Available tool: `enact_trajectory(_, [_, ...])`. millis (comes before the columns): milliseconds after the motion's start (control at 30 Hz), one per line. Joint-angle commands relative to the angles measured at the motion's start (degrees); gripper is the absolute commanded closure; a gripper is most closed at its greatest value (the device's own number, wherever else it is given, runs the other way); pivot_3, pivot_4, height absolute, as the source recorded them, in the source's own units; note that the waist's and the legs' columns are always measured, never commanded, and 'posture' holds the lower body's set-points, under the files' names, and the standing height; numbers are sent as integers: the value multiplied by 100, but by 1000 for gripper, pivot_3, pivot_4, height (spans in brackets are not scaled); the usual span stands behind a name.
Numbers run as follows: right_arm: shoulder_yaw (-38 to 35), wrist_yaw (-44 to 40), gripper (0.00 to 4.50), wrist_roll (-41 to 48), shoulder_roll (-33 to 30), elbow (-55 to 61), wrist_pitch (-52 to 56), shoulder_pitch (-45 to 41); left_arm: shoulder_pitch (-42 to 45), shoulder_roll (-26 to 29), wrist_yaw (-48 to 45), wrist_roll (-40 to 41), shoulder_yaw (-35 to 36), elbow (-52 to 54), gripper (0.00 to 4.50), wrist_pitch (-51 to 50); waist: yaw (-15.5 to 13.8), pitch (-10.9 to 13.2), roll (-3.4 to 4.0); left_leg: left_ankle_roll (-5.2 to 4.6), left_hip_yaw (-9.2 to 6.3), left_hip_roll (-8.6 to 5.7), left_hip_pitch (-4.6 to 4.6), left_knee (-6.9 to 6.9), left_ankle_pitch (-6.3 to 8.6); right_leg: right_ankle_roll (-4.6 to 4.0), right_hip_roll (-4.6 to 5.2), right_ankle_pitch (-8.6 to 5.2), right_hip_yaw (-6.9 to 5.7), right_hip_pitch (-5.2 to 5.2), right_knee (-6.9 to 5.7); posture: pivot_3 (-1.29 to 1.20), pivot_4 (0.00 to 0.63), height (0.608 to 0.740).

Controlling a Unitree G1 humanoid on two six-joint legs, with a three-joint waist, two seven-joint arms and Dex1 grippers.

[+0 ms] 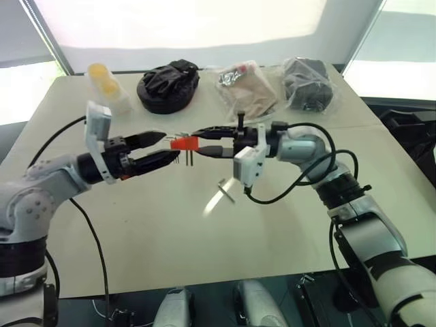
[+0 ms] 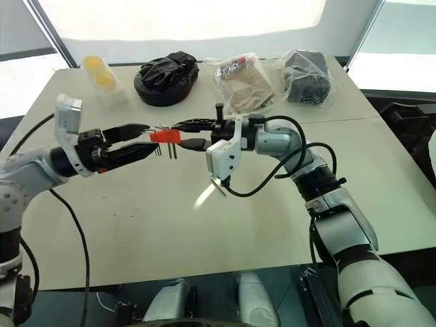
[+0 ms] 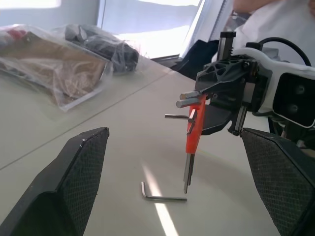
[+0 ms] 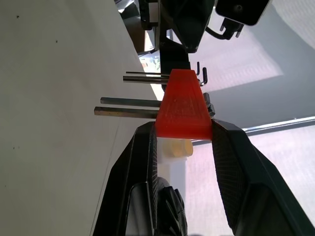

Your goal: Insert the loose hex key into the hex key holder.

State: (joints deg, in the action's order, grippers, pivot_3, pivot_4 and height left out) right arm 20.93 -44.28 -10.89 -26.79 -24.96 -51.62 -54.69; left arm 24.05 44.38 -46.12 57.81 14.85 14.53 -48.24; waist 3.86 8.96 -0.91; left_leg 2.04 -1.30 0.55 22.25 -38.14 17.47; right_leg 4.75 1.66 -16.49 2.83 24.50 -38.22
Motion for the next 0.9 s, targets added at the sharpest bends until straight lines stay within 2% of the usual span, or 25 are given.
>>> enact_trajectory(33, [-83,-7,3492,182,16,183,-48,-133,195,-71,-54,-67,36,-12,49,131,-3,0,0,0,0,0,0,0,0,0,0,0,0,0,0,0,150,740])
enact_trajectory(500, [-93,-16,3492,192,-2,355,69,-29,378,-350,-19,-95,-140,77,49,82,-4,0,0,0,0,0,0,-3,0,0,0,0,0,0,-2,0,150,740])
enact_trajectory(567, [-94,-20,3492,197,-7,376,86,-21,403,-373,-18,-90,-148,79,578,85,-5,0,0,0,-1,0,0,-3,0,0,0,0,0,0,-2,0,150,740])
enact_trajectory(633, [-89,-32,3492,211,-18,434,113,15,443,-427,23,-58,-140,84,1402,70,-7,0,0,0,0,-1,0,-3,0,0,1,0,0,0,-2,0,150,740])
enact_trajectory(800, [-86,-73,3492,238,-43,552,178,88,435,-511,51,-64,-155,133,4025,68,-17,0,-1,0,0,-2,0,-4,0,0,2,0,0,-1,-2,0,150,740])
enact_trajectory(833, [-84,-75,3492,238,-44,557,187,92,426,-520,53,-66,-156,141,4293,64,-17,0,-1,0,0,-2,0,-4,0,0,2,0,0,-1,-2,0,150,740])
enact_trajectory(900, [-83,-82,3492,248,-53,572,207,93,410,-535,64,-53,-161,164,4280,48,-16,0,-1,0,-1,-1,0,-4,0,0,1,0,0,-1,-2,0,150,740])
